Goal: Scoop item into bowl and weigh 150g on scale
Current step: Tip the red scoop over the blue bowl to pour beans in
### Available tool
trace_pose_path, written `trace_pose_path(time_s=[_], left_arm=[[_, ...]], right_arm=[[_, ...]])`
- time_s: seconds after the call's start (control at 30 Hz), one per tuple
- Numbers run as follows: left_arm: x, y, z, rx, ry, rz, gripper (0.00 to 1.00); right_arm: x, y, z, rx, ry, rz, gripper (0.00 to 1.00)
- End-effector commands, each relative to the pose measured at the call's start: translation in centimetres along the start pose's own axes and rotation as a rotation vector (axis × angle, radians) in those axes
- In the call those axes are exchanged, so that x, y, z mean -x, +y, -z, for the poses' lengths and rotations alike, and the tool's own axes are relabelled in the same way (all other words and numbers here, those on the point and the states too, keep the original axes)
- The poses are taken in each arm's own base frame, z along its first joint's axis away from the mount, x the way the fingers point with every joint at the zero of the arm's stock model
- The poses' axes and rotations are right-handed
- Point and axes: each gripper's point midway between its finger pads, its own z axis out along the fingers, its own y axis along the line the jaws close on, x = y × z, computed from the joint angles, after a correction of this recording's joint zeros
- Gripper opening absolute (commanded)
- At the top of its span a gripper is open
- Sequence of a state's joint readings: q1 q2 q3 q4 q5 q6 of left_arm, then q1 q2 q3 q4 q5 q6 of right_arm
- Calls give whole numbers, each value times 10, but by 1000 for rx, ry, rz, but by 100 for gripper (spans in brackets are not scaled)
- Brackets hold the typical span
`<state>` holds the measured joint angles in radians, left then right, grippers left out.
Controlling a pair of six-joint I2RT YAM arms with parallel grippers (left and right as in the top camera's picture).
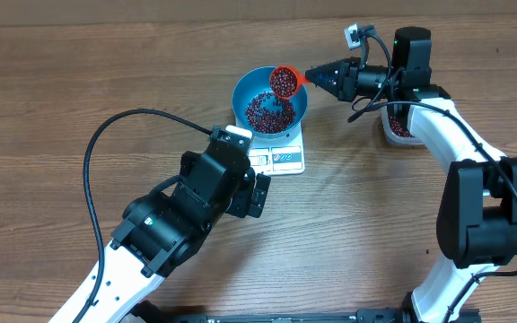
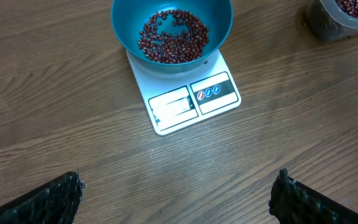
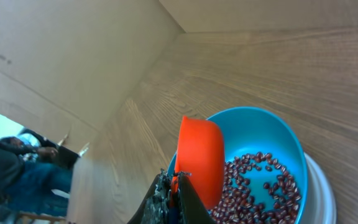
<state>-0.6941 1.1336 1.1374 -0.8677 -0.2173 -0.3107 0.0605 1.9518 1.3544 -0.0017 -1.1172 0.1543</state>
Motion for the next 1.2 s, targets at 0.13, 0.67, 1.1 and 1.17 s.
trace_pose_path(time_s=[0.13,0.67,1.1,1.17], left_arm=[[-1,-1,-2,-4,4,-19,99],[-1,-1,-2,-4,4,-19,100],[-1,-1,-2,-4,4,-19,100],[-1,-1,-2,-4,4,-19,100]], right_arm=[[5,6,-4,9,0,178,4],[3,5,-6,4,6,417,4],[3,2,-9,-22,12,671,4],[2,4,-11,-15,14,719,4]])
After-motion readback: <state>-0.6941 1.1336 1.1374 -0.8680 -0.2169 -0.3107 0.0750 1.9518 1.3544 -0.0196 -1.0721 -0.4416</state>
